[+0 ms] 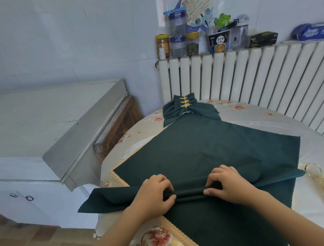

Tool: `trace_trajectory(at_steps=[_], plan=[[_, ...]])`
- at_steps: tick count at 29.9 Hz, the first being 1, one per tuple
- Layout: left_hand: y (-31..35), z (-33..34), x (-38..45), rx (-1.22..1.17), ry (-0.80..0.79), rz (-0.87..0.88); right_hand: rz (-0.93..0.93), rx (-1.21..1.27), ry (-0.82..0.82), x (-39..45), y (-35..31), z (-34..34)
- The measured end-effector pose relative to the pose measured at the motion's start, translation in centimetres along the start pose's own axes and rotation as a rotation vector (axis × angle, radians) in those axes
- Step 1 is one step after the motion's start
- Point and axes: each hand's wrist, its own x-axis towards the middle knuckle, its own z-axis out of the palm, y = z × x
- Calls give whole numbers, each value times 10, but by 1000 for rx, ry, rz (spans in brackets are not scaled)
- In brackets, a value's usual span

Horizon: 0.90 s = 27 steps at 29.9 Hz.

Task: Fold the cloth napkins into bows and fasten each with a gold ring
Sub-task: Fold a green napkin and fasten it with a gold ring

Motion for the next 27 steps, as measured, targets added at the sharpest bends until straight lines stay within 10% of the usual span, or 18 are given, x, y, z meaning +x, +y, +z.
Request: trace_trajectory(at_steps=[27], plan=[[20, 17, -46, -249, 126, -173, -62, -480, 409, -46, -71, -19]])
